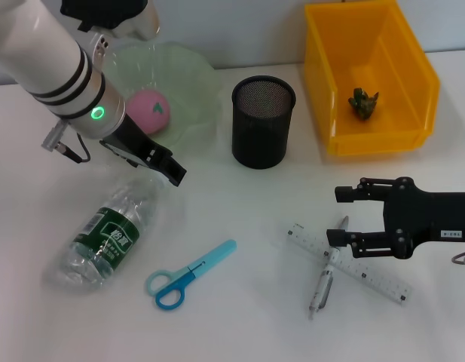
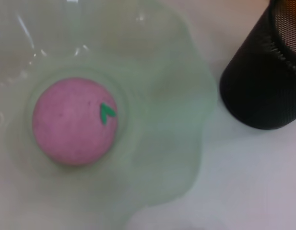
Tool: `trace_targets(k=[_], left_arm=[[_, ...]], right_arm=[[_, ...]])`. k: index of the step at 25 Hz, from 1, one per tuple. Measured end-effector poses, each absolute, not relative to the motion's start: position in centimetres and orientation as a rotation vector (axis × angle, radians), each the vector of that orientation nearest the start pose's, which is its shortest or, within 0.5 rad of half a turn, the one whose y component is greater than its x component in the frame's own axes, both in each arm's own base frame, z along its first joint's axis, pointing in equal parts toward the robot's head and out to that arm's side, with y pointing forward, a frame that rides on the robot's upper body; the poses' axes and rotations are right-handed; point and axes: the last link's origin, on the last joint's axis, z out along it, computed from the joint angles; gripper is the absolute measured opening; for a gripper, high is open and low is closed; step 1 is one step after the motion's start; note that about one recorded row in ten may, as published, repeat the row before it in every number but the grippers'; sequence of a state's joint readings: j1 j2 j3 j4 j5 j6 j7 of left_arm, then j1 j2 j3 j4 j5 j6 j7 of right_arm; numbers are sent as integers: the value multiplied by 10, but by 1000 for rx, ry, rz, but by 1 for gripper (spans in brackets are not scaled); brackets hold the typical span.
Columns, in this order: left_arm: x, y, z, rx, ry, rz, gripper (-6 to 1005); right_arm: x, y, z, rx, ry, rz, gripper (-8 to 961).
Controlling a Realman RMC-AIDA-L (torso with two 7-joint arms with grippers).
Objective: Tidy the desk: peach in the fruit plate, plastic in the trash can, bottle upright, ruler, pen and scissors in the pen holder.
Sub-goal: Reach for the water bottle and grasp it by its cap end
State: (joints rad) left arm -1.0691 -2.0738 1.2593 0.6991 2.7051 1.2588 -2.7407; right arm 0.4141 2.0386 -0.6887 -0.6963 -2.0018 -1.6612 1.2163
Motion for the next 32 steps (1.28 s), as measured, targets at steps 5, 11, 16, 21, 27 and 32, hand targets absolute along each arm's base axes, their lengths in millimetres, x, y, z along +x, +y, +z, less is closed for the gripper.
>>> trace_targets(k=[5,11,16,21,27,32], left_arm=[[-149,435,-47,-2409,-1089,487,848],[-156,435,-50,-2406,-1096,478,848],[-160,434,-53,-2413,-1102,468,848],[-163,433,-57,-2419,-1108,457,847],[-164,435,-58,-2420,-1091,444,847],[-168,434,-60,-2419,-1091,454,847]], right_arm=[[294,295,21,-2754,457,646,761],[294,295,21,-2755,456,649,761],[293,295,19,-2757,457,654,761],[292,295,18,-2757,457,658,761],[291,296,17,-2758,453,660,761],[290,297,17,-2759,451,662,761]])
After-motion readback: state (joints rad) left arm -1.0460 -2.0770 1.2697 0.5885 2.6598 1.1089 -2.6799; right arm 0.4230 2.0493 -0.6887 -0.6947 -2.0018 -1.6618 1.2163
